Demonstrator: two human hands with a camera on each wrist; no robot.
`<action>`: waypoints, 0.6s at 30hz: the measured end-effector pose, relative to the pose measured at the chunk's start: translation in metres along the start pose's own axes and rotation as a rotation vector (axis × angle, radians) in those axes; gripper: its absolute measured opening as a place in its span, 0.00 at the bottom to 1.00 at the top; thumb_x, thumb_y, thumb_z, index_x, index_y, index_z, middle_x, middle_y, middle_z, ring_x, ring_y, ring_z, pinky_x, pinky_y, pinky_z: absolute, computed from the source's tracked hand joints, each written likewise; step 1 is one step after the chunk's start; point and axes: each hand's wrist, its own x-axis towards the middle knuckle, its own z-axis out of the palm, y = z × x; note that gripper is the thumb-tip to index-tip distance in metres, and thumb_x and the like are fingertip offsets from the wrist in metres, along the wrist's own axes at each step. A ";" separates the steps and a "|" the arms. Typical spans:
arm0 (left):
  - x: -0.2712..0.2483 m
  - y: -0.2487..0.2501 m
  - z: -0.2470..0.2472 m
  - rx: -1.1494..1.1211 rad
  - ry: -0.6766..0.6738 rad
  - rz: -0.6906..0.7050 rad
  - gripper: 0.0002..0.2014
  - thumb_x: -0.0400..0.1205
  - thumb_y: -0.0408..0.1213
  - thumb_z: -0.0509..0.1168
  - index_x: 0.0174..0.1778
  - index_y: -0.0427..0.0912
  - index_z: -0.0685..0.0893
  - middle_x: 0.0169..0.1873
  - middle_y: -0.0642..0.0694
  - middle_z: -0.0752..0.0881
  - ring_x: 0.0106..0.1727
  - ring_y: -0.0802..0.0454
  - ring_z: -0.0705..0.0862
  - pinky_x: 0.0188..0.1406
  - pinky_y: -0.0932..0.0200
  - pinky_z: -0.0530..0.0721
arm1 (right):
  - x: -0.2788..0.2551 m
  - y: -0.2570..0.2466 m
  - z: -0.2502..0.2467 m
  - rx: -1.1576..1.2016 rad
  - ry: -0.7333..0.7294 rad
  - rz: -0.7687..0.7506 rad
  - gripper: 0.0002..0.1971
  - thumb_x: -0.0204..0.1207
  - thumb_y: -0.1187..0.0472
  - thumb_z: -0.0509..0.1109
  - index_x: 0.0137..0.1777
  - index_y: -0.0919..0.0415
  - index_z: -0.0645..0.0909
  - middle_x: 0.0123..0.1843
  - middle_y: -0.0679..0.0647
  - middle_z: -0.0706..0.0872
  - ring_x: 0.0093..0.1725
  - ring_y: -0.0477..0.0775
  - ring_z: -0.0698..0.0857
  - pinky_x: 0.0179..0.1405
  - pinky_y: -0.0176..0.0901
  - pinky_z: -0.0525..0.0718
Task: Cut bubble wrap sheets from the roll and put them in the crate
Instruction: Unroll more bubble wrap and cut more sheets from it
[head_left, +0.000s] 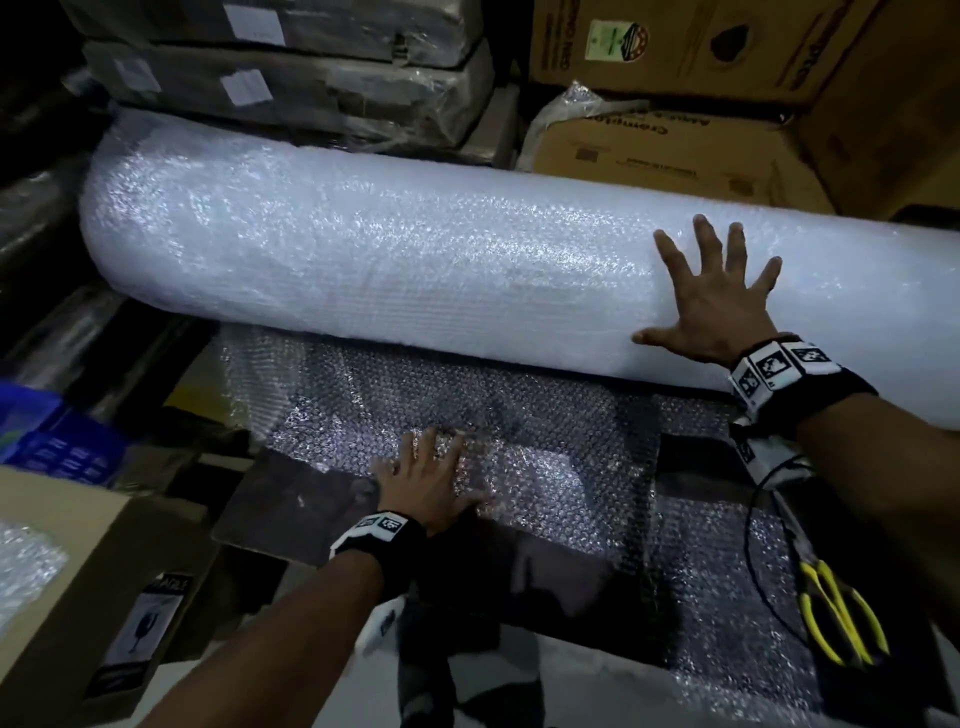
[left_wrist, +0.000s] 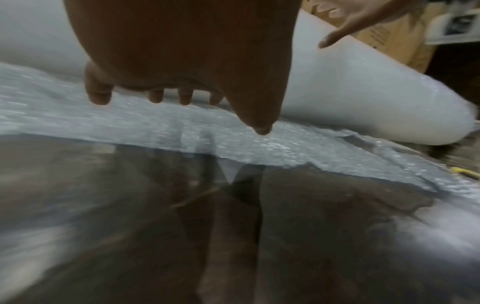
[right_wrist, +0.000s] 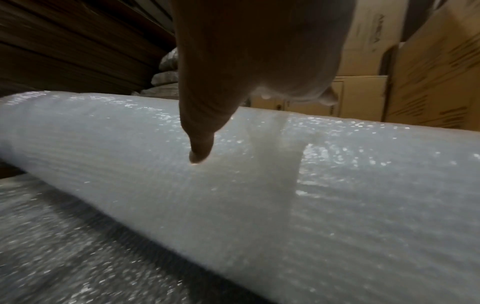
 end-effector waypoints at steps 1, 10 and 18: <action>-0.001 -0.011 -0.002 0.008 0.042 -0.015 0.46 0.76 0.77 0.53 0.87 0.61 0.47 0.88 0.46 0.47 0.87 0.36 0.47 0.76 0.22 0.55 | -0.003 -0.006 0.000 -0.009 0.055 -0.020 0.61 0.65 0.27 0.74 0.87 0.42 0.37 0.89 0.57 0.37 0.87 0.72 0.37 0.73 0.91 0.46; -0.013 -0.128 0.000 0.048 0.077 -0.204 0.45 0.81 0.72 0.53 0.87 0.48 0.49 0.88 0.42 0.46 0.87 0.38 0.45 0.78 0.23 0.54 | -0.055 -0.119 0.048 0.007 0.172 -0.290 0.40 0.79 0.38 0.66 0.86 0.54 0.58 0.88 0.63 0.55 0.87 0.69 0.49 0.78 0.84 0.52; -0.017 -0.171 -0.001 0.179 0.019 -0.072 0.41 0.82 0.71 0.51 0.88 0.58 0.45 0.87 0.44 0.47 0.86 0.39 0.48 0.77 0.24 0.56 | -0.140 -0.194 0.139 0.057 -0.381 -0.322 0.39 0.82 0.30 0.53 0.88 0.45 0.48 0.91 0.53 0.43 0.88 0.65 0.39 0.79 0.81 0.48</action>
